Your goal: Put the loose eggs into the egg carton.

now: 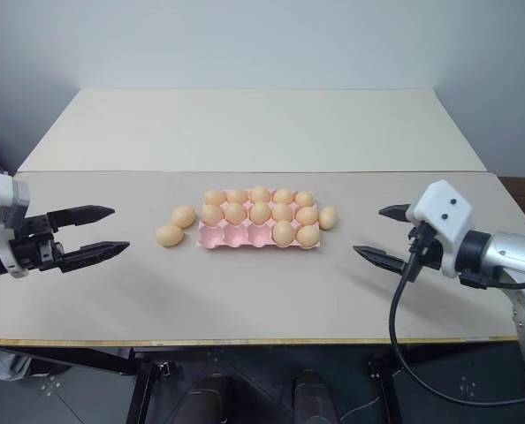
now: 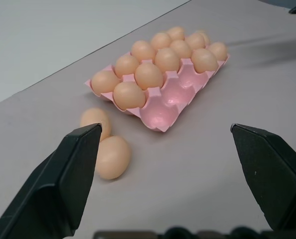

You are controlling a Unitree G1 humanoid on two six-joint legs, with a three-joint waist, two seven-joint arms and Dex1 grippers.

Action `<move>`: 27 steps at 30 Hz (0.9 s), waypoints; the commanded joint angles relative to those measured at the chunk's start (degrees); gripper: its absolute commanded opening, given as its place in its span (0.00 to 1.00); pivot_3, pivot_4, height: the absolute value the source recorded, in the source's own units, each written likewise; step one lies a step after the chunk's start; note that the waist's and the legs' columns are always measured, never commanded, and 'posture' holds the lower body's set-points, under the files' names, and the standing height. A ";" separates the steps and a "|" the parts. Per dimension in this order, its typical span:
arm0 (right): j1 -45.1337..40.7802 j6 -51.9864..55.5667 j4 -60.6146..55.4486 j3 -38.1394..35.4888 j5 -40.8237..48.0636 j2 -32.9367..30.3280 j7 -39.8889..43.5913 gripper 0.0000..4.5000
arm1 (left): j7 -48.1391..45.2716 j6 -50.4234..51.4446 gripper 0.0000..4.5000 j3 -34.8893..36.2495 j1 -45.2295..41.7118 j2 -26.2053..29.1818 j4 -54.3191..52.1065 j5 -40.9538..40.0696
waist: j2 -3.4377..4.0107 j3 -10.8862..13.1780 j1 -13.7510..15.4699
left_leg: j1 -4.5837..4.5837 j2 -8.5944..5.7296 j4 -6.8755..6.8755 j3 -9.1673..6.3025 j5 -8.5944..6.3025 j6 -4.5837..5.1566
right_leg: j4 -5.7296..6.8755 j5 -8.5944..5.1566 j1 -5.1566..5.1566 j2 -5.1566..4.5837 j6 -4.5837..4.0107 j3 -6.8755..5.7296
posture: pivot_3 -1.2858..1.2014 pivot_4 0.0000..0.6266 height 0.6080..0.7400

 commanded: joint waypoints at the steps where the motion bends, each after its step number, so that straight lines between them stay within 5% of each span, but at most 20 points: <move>1: -4.89 -7.47 6.87 6.01 -5.31 0.84 -0.67 1.00 | 0.00 -0.90 1.00 -0.57 -2.35 -0.10 -0.06 -0.03 | 0.00 0.00 -0.06 | -0.01 0.00 0.00 0.00 0.00 0.00 | 0.00 0.00 -0.01 0.00 0.00 0.00 | 0.52 0.24 1.00; 11: -23.65 -25.27 36.31 24.19 -23.02 10.79 -4.88 1.00 | 0.36 -2.16 1.00 -0.78 -2.08 -1.05 -1.39 0.41 | 0.02 0.01 -0.35 | -0.11 0.02 -0.02 0.08 0.00 -0.01 | 0.04 0.01 -0.27 0.05 -0.02 0.16 | 0.52 0.24 1.00; 23: -31.44 -35.03 55.63 27.14 -29.34 18.62 -9.84 1.00 | 0.57 -1.04 1.00 2.50 0.74 0.37 -4.00 -0.68 | 0.01 0.00 -0.36 | -0.27 0.04 0.00 0.30 0.03 -0.05 | 0.18 0.12 -0.64 0.11 -0.05 0.44 | 0.52 0.24 1.00; 27: -31.32 -36.66 57.26 26.70 -28.60 19.41 -8.25 0.81 | 1.78 -1.14 1.00 2.84 0.37 0.22 -4.29 -0.77 | 0.00 0.00 -0.39 | -0.19 0.25 0.00 0.38 0.03 -0.05 | 0.16 0.16 -0.60 0.33 -0.12 0.51 | 0.52 0.24 1.00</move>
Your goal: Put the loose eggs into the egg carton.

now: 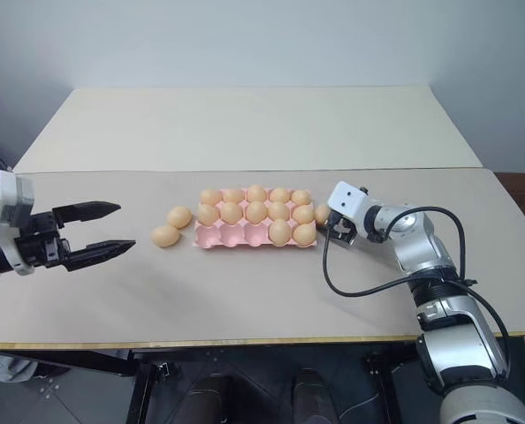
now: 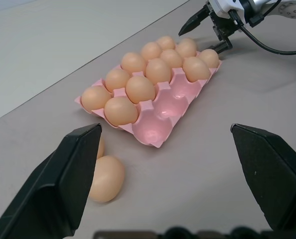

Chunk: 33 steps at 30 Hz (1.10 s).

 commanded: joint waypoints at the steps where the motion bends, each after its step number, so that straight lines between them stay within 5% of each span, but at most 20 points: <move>1: 0.22 -1.72 0.71 -0.69 0.19 0.03 0.86 0.74 | 0.54 0.13 1.00 2.67 -0.17 0.91 -2.25 -0.94 | 0.00 0.00 -0.02 | 0.01 0.04 0.00 0.02 0.00 0.00 | 0.00 0.01 0.00 0.03 -0.02 0.02 | 0.52 0.24 1.00; 4: 0.76 -1.50 -0.14 -1.13 0.46 -0.25 1.42 0.54 | 0.39 0.26 1.00 3.25 1.30 0.86 -3.06 -1.05 | 0.00 0.00 0.00 | 0.02 0.14 0.00 0.10 0.00 -0.01 | 0.00 0.03 -0.03 0.13 -0.05 0.08 | 0.52 0.24 1.00; 9: 2.03 -0.11 -2.25 -2.06 0.59 -1.43 1.29 0.45 | 0.76 0.39 1.00 3.54 2.05 0.82 -3.49 -1.03 | 0.00 0.00 0.13 | 0.02 0.19 0.00 0.21 -0.01 -0.02 | -0.01 0.04 -0.06 0.15 -0.06 0.15 | 0.52 0.24 1.00; 16: 5.37 8.29 -13.60 -6.62 1.53 -6.33 0.09 0.45 | 0.74 0.11 1.00 1.99 0.23 0.84 -2.15 -0.60 | 0.01 0.00 0.36 | -0.05 0.18 0.00 0.25 -0.02 -0.03 | -0.05 0.04 -0.11 0.14 -0.05 0.16 | 0.52 0.24 1.00; 21: 6.12 23.39 -31.95 -11.22 8.62 -6.52 2.58 0.45 | -0.07 0.27 1.00 0.88 -1.57 0.87 -0.62 -0.68 | 0.01 0.01 -0.26 | -0.06 0.35 -0.01 0.40 -0.02 -0.02 | -0.01 0.11 -0.21 0.29 -0.15 0.27 | 0.52 0.24 1.00; 27: 4.50 33.62 -44.87 -5.83 11.17 -0.55 1.38 0.45 | -0.27 0.02 1.00 -0.40 -2.73 0.54 -0.02 -0.12 | 0.01 0.01 -0.55 | 0.02 0.47 -0.01 0.43 -0.05 0.01 | 0.00 0.12 -0.18 0.42 -0.17 0.31 | 0.52 0.24 1.00; 33: 4.11 36.55 -45.78 2.15 8.37 6.02 -1.94 0.45 | -0.08 0.98 1.00 1.57 -0.24 0.58 -2.58 -1.32 | 0.01 0.01 -0.31 | -0.07 0.42 -0.01 0.44 -0.05 -0.01 | -0.02 0.12 -0.27 0.36 -0.17 0.30 | 0.52 0.24 1.00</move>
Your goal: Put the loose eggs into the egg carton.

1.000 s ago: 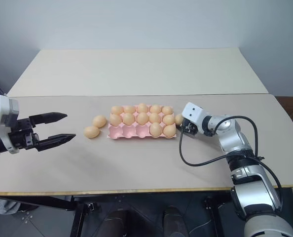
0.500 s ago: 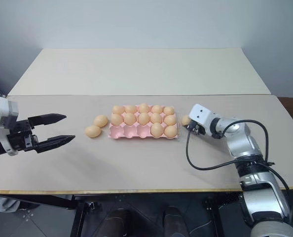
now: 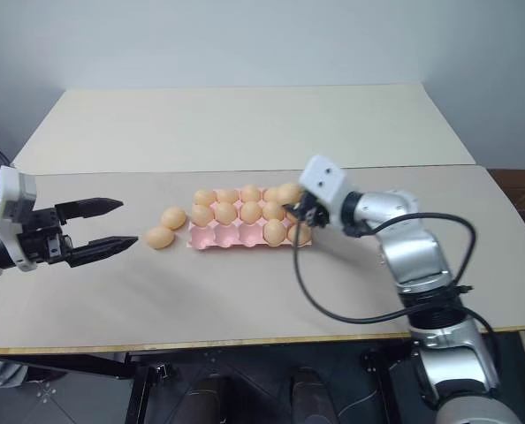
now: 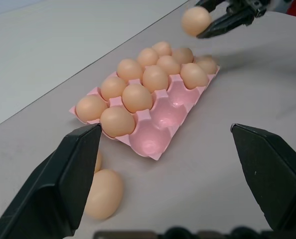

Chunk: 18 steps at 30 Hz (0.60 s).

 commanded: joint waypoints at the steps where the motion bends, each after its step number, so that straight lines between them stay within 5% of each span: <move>1: -1.67 0.98 -0.83 2.15 -1.50 2.03 -2.11 0.45 | -0.08 -0.04 1.00 2.56 0.76 0.64 -1.60 -0.92 | 0.00 0.00 0.15 | -0.01 0.00 0.00 0.00 0.00 0.00 | 0.00 0.00 -0.01 0.00 0.00 0.00 | 0.52 0.24 1.00; 8: -3.67 0.66 1.31 7.65 -4.07 5.56 -2.72 0.45 | 0.47 -0.04 1.00 3.69 2.05 0.55 -2.32 -0.99 | 0.00 0.00 0.42 | 0.02 0.01 0.01 0.00 0.00 -0.01 | 0.01 0.01 -0.02 0.02 -0.02 0.00 | 0.52 0.24 1.00; 9: -3.71 1.08 1.22 8.18 -4.24 5.91 -2.74 0.59 | 0.48 -0.04 1.00 3.79 2.23 0.55 -2.40 -1.00 | 0.00 0.00 0.42 | 0.02 0.01 0.00 0.00 0.00 -0.01 | 0.01 0.01 -0.02 0.02 -0.02 0.00 | 0.52 0.24 1.00; 14: -4.09 2.41 1.36 9.19 -5.54 6.05 -3.28 0.96 | 0.55 -0.05 1.00 3.99 2.61 0.54 -2.66 -0.94 | 0.00 0.00 0.46 | 0.02 0.01 0.01 0.00 -0.01 -0.02 | 0.02 0.01 -0.02 0.02 -0.02 0.00 | 0.52 0.24 1.00; 18: -5.14 6.61 -2.47 2.84 -1.29 4.54 -2.10 0.99 | 0.54 -0.27 1.00 3.56 2.29 0.61 -2.34 -0.75 | 0.00 0.00 0.50 | 0.02 0.00 0.01 0.00 -0.01 -0.02 | 0.02 0.01 -0.02 0.01 -0.02 0.00 | 0.52 0.24 1.00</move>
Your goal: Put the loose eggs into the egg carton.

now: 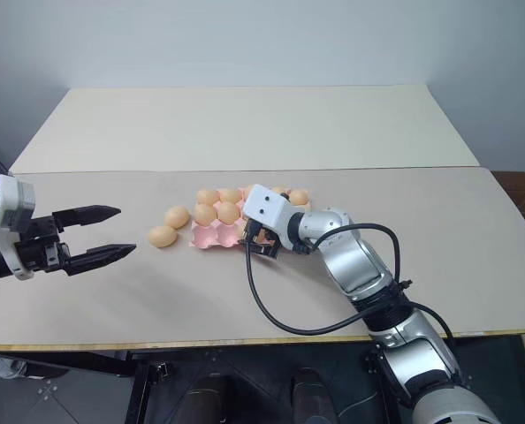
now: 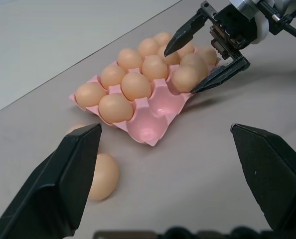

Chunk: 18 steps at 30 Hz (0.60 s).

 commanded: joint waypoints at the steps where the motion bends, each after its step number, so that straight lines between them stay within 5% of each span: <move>1: -2.47 2.89 -5.16 -6.83 3.18 -1.99 0.55 0.99 | 0.08 -0.31 1.00 1.56 -0.65 0.57 -1.08 -0.75 | 0.00 0.00 0.04 | 0.00 0.00 0.00 0.00 0.00 0.00 | -0.01 0.00 0.00 0.00 0.00 0.00 | 0.52 0.24 1.00; 8: 5.58 7.70 -16.88 -23.01 14.19 -12.86 6.06 0.99 | -0.61 -1.30 1.00 0.38 -2.22 1.23 1.92 0.86 | -0.02 -0.01 0.55 | -0.03 0.00 0.00 0.00 -0.01 0.00 | -0.10 0.00 0.05 -0.02 0.01 -0.04 | 0.52 0.24 1.00; 18: 32.14 1.90 -22.42 -48.58 28.83 -28.00 22.35 0.99 | -7.41 -2.87 1.00 7.63 6.18 6.38 8.49 3.77 | 0.00 0.00 -0.05 | 0.13 0.05 -0.03 0.23 -0.03 0.03 | -0.08 0.00 0.14 -0.01 0.02 0.09 | 0.52 0.24 1.00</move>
